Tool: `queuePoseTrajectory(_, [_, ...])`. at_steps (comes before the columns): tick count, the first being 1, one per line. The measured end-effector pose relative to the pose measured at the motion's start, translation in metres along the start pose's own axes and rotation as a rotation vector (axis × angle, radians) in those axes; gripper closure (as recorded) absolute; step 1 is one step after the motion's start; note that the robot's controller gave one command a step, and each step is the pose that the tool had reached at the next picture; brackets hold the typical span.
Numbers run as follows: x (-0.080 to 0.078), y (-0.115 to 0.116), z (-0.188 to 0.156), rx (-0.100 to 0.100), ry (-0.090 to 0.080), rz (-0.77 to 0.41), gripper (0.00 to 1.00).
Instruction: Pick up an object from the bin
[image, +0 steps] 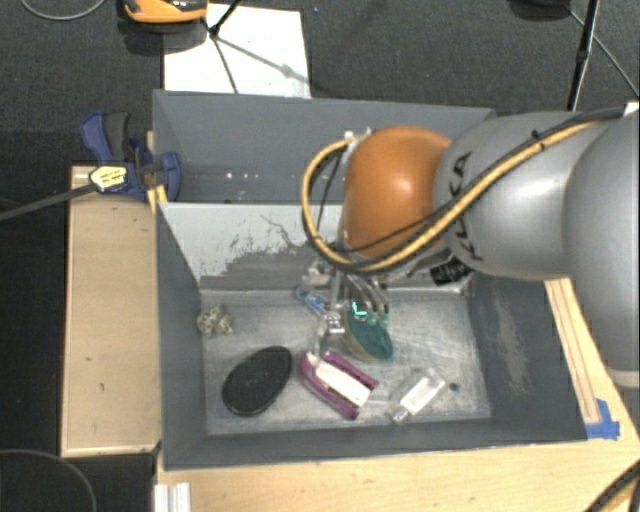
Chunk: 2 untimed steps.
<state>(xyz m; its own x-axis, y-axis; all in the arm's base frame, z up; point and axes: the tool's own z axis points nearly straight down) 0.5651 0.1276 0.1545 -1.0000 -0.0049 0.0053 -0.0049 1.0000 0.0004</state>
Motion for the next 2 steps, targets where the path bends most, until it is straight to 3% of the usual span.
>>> queuePoseTrajectory(1, [0.012, 0.078, 0.083, -0.001, -0.009, -0.246, 0.00])
queuePoseTrajectory(2, [0.066, -0.071, 0.054, 0.004, -0.005, -0.464, 0.00])
